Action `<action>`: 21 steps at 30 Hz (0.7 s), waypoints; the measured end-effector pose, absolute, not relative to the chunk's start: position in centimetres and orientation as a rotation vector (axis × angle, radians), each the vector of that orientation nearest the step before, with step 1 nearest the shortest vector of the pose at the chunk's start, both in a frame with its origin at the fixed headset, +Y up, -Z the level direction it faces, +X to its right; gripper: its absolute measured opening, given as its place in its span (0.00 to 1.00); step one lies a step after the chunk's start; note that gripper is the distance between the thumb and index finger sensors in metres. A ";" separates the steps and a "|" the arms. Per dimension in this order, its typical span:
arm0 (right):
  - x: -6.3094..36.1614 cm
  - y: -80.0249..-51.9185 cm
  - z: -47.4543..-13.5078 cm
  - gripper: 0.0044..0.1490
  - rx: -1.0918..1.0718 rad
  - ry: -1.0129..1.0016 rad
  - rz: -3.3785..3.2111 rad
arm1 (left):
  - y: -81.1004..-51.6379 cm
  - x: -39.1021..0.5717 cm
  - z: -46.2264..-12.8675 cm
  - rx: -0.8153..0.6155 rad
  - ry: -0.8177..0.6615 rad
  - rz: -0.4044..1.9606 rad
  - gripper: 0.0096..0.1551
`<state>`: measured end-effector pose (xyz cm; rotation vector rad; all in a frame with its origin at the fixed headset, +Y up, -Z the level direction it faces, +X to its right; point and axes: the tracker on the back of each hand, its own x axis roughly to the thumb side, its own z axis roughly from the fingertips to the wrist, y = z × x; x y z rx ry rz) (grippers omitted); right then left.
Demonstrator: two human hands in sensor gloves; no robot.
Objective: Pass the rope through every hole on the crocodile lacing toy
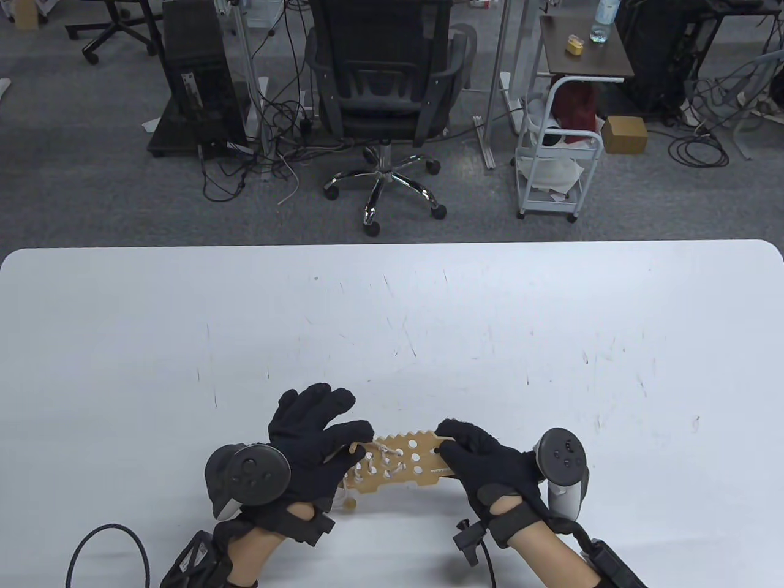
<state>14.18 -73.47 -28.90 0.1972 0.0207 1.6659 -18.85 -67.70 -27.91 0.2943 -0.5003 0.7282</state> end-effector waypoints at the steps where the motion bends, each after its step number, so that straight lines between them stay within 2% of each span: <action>1: 14.3 -73.5 -29.0 0.32 0.191 0.018 1.663 | -67.7 -19.0 -28.0 0.297 -0.494 0.730 0.24; 21: 16.9 -73.9 -30.4 0.33 0.081 -0.020 1.622 | -66.8 -23.4 -29.1 0.410 -0.333 0.807 0.25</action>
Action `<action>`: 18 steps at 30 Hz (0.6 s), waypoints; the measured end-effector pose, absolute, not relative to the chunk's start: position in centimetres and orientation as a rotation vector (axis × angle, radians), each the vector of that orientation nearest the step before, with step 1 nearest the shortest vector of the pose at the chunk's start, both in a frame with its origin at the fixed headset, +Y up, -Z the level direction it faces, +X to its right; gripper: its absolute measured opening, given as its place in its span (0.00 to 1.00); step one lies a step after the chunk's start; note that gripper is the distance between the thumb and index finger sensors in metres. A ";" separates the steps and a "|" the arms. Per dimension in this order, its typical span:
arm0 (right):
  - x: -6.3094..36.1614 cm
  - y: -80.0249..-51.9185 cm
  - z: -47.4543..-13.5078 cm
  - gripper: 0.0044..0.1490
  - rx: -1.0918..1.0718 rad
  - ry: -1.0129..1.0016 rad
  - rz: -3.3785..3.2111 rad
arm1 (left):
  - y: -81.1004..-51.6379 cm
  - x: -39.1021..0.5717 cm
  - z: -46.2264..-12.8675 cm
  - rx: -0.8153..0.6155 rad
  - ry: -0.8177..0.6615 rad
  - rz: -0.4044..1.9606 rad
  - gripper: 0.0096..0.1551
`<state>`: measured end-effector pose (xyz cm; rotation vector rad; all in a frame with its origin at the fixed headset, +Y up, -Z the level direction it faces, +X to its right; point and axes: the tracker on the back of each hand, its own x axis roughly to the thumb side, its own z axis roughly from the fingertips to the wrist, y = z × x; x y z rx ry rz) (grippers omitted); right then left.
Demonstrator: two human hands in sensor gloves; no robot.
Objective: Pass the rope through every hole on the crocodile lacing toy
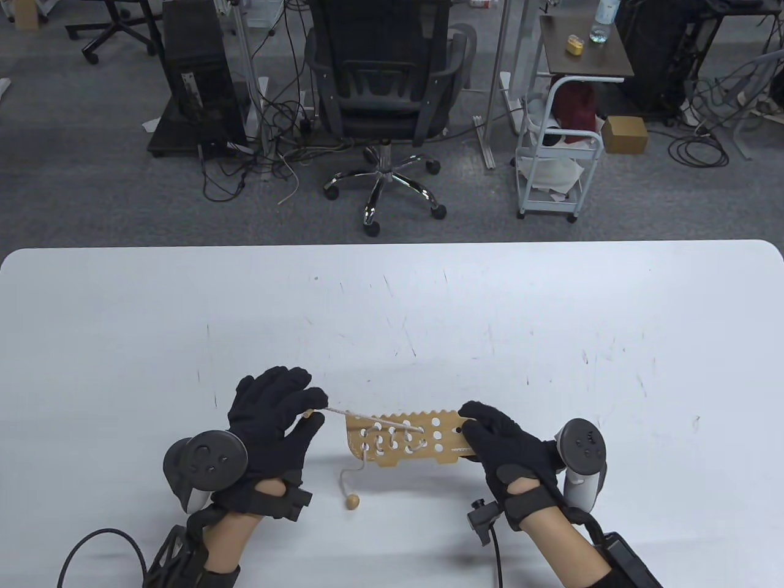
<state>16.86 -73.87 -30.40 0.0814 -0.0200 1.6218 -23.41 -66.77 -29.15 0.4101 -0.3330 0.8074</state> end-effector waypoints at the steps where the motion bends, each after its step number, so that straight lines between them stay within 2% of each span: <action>1: 17.0 -73.9 -30.5 0.33 0.074 -0.024 1.621 | -66.7 -23.7 -29.2 0.416 -0.326 0.812 0.24; 18: 19.0 -74.1 -31.4 0.33 -0.003 -0.069 1.608 | -67.3 -28.4 -30.8 0.453 -0.162 0.902 0.24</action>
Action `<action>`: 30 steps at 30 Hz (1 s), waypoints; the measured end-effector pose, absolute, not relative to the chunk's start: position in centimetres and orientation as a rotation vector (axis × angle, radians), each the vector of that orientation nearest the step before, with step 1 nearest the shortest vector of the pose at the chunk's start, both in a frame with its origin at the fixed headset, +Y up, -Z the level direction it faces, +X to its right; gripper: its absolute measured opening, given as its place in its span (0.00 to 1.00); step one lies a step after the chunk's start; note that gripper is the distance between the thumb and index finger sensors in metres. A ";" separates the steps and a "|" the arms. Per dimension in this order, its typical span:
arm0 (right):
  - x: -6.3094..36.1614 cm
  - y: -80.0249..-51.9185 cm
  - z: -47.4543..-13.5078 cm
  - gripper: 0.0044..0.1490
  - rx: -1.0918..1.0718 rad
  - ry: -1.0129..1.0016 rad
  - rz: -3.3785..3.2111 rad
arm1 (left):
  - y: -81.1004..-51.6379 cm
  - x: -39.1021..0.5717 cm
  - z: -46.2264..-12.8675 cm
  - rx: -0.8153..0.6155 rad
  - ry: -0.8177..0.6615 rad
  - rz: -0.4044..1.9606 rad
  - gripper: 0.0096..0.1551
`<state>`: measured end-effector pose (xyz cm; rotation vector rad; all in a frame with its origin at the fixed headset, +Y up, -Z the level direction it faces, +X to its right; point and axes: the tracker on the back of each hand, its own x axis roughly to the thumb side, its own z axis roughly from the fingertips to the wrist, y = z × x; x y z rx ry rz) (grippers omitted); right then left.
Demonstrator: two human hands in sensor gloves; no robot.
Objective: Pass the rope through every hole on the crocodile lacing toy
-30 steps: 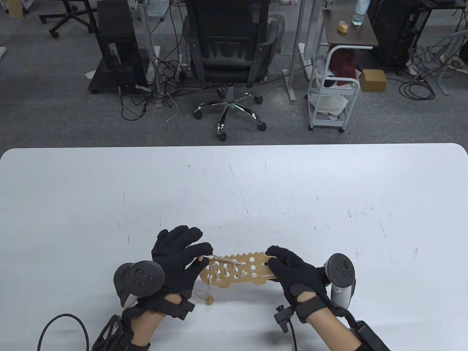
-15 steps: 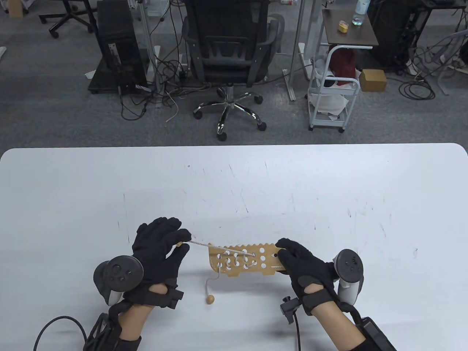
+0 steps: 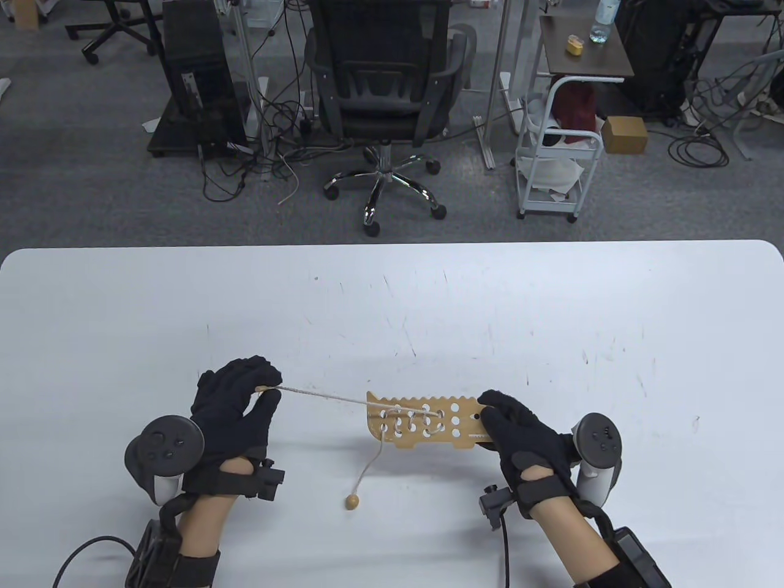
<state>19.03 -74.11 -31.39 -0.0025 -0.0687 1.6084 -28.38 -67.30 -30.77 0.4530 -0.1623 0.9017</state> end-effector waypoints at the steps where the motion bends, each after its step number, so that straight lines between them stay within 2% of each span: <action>1: 19.2 -74.1 -31.4 0.32 -0.004 -0.072 1.605 | -67.4 -28.7 -30.9 0.456 -0.151 0.908 0.24; 13: 19.7 -74.3 -31.7 0.32 -0.021 -0.099 1.622 | -67.6 -30.2 -31.1 0.466 -0.095 0.972 0.24; 19: 19.6 -74.3 -31.7 0.33 -0.018 -0.100 1.629 | -67.5 -29.1 -31.1 0.438 -0.149 0.979 0.26; 27: 18.7 -74.3 -31.4 0.33 0.021 -0.091 1.657 | -67.4 -25.9 -30.7 0.345 -0.293 0.898 0.34; 30: 18.3 -74.1 -31.2 0.32 0.048 -0.096 1.680 | -67.5 -24.7 -30.4 0.314 -0.327 0.882 0.40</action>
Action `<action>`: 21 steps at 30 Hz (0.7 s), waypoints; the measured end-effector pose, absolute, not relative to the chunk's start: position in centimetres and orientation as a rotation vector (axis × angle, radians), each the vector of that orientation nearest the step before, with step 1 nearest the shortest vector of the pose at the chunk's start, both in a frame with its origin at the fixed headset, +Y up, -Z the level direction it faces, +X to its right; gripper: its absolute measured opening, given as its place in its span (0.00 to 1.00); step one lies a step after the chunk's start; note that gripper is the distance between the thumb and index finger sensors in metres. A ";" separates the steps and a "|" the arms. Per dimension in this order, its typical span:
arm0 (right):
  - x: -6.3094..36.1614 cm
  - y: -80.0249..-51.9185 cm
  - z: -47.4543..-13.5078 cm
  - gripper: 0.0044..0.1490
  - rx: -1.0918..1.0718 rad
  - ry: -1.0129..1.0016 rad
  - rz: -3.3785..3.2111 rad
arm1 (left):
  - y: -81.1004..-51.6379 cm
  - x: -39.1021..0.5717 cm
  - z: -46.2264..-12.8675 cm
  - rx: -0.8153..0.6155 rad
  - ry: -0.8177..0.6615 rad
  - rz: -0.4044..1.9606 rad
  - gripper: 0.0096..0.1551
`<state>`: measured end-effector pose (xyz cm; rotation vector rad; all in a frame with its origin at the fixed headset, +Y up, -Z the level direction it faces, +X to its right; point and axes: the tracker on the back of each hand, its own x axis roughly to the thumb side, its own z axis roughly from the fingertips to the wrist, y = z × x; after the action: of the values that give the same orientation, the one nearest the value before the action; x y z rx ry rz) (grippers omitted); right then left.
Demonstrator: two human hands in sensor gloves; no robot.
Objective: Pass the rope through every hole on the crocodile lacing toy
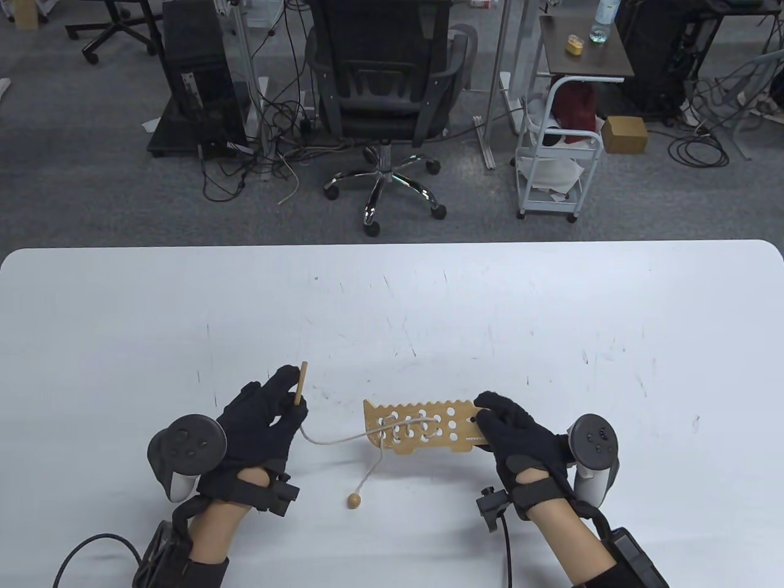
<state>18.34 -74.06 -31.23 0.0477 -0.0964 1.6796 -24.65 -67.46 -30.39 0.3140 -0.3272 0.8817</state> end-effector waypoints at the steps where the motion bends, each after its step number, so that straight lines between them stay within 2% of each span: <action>1: 18.1 -74.0 -31.2 0.32 0.059 -0.099 1.689 | -67.4 -24.2 -30.2 0.304 -0.344 0.875 0.40; 21: 15.3 -72.4 -29.4 0.32 0.242 -0.144 1.820 | -67.8 -16.8 -27.3 0.196 -0.603 0.661 0.24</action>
<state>15.28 -72.40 -29.35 0.2422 -0.1443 1.8197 -16.83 -67.82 -27.32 0.1961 -0.6026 0.6612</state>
